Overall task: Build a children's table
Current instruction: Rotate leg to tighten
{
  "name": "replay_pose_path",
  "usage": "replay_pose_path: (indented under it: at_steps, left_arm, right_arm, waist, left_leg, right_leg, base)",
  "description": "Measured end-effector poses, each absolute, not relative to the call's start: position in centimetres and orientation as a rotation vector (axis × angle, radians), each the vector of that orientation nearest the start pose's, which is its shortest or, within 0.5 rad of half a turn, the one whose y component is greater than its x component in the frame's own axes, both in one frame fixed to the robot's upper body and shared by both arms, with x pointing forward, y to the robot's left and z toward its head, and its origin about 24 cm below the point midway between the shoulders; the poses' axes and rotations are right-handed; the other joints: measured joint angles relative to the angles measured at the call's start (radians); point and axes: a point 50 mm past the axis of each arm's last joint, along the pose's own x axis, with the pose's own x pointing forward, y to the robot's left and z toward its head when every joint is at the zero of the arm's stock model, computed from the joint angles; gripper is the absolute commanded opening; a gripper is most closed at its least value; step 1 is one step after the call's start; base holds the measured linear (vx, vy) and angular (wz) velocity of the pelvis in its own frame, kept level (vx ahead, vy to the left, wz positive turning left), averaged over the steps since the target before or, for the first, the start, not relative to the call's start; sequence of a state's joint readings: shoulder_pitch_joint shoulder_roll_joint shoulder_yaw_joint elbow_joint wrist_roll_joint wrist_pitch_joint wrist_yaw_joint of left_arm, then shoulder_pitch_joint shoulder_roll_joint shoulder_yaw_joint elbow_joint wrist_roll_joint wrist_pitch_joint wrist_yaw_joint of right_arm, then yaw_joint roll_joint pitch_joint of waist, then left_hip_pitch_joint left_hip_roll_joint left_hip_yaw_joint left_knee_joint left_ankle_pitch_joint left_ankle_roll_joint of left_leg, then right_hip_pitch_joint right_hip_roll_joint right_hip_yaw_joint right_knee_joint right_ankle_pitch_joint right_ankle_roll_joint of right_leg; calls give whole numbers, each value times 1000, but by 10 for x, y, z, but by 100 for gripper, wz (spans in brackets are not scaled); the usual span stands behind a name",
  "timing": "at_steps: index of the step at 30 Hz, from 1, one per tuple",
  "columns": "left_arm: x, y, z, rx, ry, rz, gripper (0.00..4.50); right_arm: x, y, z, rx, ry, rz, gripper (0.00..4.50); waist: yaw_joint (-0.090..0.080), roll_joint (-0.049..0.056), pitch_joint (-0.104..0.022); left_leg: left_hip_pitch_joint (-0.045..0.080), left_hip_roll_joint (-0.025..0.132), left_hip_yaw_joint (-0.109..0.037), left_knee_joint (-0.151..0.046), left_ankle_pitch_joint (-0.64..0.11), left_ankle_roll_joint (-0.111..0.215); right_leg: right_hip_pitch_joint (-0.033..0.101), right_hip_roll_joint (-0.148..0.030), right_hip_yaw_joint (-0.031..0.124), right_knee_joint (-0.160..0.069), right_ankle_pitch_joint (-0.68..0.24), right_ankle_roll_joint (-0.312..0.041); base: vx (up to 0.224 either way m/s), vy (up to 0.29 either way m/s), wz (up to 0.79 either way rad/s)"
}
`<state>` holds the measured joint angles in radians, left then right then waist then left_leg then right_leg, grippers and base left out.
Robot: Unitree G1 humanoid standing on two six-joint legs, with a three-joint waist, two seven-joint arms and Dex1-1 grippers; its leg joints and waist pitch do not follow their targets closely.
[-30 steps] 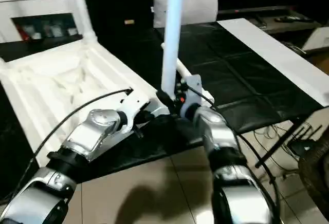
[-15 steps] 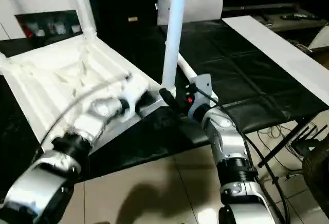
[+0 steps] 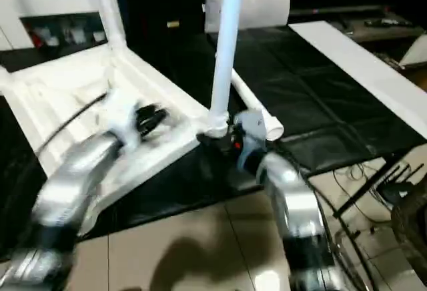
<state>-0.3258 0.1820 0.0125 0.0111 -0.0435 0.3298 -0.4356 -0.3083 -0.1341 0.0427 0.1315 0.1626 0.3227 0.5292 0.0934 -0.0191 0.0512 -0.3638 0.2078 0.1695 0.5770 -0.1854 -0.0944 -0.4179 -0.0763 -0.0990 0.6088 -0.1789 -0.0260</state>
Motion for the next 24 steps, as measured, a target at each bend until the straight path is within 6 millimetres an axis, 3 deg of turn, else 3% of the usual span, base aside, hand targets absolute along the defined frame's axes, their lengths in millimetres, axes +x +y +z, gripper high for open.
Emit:
replay_pose_path:
  at_steps: [8, 10, 12, 15, 17, 18, 22, 24]
  left_arm:
    - [277, 151, 81, 91, 103, -317, 112]
    - [274, 152, 81, 93, 106, -291, 112]
    - [274, 152, 81, 95, 105, -273, 112]
    - [274, 151, 82, 91, 105, -263, 112]
    - [274, 152, 84, 92, 101, -255, 112]
    - [274, 151, 84, 93, 101, -253, 112]
    - [272, 149, 84, 99, 108, -249, 112]
    - [272, 149, 83, 107, 117, -248, 112]
  right_arm:
    - [284, -122, 64, 58, 148, 578, 450]
    - [281, -122, 61, 58, 158, 573, 450]
    - [280, -123, 59, 56, 165, 573, 450]
    - [280, -123, 60, 54, 162, 576, 450]
    - [280, -123, 61, 53, 156, 578, 450]
    - [279, -123, 63, 48, 148, 579, 450]
    - [279, -125, 63, 26, 152, 594, 450]
    - [278, -124, 63, 16, 156, 616, 450]
  waist:
    - [-2, -4, 0]
    - [-2, -6, 2]
    - [-9, -2, 4]
    - [-22, 8, 12]
    - [-30, 8, 13]
    - [-32, 12, 15]
    - [-30, 14, 14]
    - [-32, 17, 12]
  left_leg:
    - [0, 0, -1, 0, 0, 0]
    - [5, -2, -7, -2, 0, 0]
    - [8, -2, -29, -3, 0, 0]
    - [14, -1, -58, -4, -1, 0]
    - [13, -5, -67, -4, -2, 2]
    - [9, -11, -78, -1, -4, 5]
    - [2, -19, -97, 2, -14, 23]
    - [-2, -37, -121, 3, -20, 39]
  right_leg:
    - [1, 0, 1, -1, -1, 3]
    - [9, -2, -3, -3, -3, 6]
    - [31, -3, -28, -20, -5, 8]
    - [78, -7, -77, -51, -11, 10]
    - [93, -14, -90, -54, -18, 14]
    - [106, -21, -108, -57, -27, 19]
    - [151, -23, -126, -87, -39, 36]
    - [169, -20, -123, -102, -49, 45]
  base:
    - [0, 0, 0]
    - [0, 0, 0]
    - [10, -11, 18]
    - [29, 10, 30]
    - [53, 17, 39]
    - [55, 17, 41]
    - [104, 30, 53]
    - [147, 48, 58]
